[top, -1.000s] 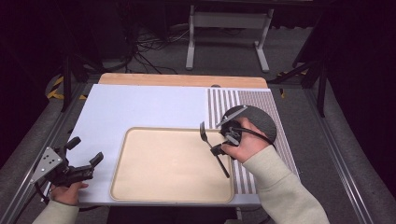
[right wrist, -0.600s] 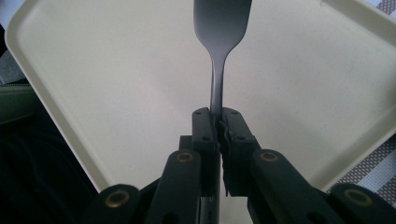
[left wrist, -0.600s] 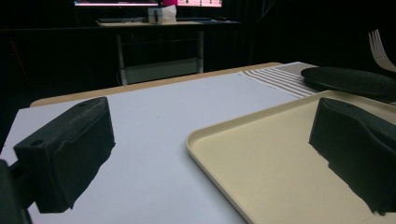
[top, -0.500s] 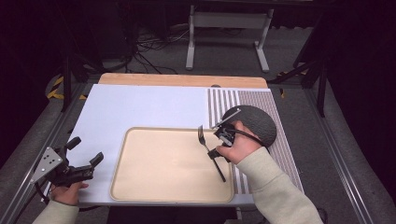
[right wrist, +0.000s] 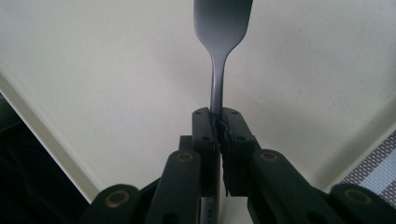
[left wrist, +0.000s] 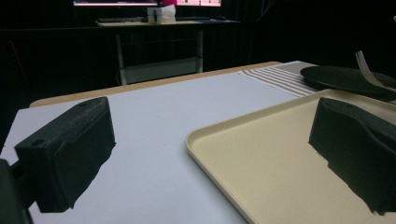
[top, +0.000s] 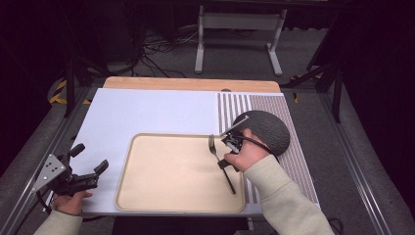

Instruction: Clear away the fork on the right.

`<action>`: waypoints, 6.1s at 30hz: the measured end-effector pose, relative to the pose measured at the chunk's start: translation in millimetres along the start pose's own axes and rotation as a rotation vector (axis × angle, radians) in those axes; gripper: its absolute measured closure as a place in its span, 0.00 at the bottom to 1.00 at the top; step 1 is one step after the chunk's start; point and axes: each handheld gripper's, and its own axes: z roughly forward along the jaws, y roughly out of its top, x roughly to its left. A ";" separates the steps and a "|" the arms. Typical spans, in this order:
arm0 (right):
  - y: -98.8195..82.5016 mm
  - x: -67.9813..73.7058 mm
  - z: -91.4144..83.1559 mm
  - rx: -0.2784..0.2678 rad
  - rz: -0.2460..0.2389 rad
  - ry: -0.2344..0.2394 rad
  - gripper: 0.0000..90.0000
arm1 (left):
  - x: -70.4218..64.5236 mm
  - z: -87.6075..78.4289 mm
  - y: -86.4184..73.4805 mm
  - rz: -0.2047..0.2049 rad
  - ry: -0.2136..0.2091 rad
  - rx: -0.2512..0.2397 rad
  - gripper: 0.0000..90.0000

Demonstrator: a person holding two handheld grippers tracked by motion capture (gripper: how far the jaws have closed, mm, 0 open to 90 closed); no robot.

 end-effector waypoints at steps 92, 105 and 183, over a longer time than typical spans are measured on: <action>27.2 2.6 57.8 -0.282 -0.578 -0.002 0.95 | 0.7 -1.6 0.6 -0.002 -0.004 -0.007 0.01; 28.7 0.2 69.2 -0.223 -0.602 -0.046 1.00 | 0.4 -1.8 0.9 -0.002 -0.005 -0.009 0.01; 1.9 -37.7 7.3 -0.498 -0.358 -0.140 0.25 | -1.8 0.4 0.9 -0.002 -0.004 -0.005 0.01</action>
